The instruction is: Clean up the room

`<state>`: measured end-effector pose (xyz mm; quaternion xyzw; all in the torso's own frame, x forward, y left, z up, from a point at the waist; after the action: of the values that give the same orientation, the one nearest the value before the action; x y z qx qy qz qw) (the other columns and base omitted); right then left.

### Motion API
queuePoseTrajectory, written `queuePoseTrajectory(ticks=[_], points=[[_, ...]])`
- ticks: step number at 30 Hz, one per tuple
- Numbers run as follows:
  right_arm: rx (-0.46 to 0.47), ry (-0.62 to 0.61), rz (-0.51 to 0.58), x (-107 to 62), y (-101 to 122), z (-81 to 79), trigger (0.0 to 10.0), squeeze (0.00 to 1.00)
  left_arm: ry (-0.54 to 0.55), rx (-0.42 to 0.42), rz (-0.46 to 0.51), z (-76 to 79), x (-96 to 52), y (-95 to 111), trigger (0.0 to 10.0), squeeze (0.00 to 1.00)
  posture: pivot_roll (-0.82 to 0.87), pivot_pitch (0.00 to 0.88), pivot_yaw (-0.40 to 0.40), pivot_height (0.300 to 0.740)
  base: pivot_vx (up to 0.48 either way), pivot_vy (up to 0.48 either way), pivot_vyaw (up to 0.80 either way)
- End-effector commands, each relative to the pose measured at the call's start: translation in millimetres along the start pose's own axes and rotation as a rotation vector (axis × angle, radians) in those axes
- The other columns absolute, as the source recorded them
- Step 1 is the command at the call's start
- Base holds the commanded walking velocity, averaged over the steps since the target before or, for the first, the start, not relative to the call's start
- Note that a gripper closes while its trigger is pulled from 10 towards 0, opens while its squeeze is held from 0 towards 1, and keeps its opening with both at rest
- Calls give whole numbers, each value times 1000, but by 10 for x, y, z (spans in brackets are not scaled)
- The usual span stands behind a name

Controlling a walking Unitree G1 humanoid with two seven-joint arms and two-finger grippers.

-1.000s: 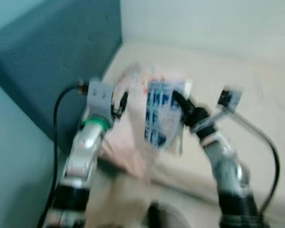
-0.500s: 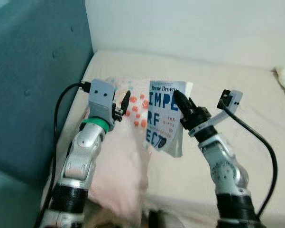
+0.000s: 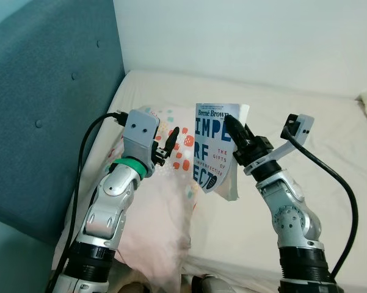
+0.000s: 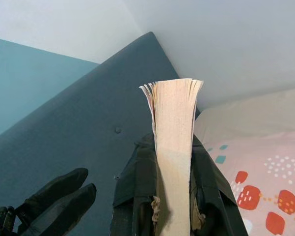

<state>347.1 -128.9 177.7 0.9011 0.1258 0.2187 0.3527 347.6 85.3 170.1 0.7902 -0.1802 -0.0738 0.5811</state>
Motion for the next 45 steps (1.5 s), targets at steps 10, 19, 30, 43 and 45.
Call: queuePoseTrajectory(ticks=[10,19,30,43,45], points=[[-22,7,-4,-13,-6,-7,10000,0,11,-27,-20,53,13,-19,10000,0,-48,28,9,740,0,0,0],[-18,9,-4,-13,-14,-13,10000,0,8,-27,-17,64,17,-8,10000,0,-48,30,11,740,-61,0,0],[-8,-17,5,-26,-3,31,10000,0,14,-28,-19,33,17,-4,10000,0,-48,36,14,740,-442,0,-643],[-10,-38,13,-27,6,62,10000,0,4,-26,-8,41,27,30,10000,0,-49,39,17,740,-81,0,0],[-11,-37,14,-27,6,60,10000,0,2,-22,-3,46,29,39,10000,0,-48,38,17,740,0,0,0]])
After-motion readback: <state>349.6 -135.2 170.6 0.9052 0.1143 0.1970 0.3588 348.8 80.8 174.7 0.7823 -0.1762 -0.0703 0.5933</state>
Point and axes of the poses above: a point about 5 cm out from each wrist's last joint towards the gripper, its own x axis pointing out of the wrist towards the gripper, its own y axis along the axis of the wrist's last joint, z = x × y, the point moved 4 cm from there along x, pointing out of the wrist towards the gripper, and after that the axes turned 12 degrees about x, right-handed, at the moved point
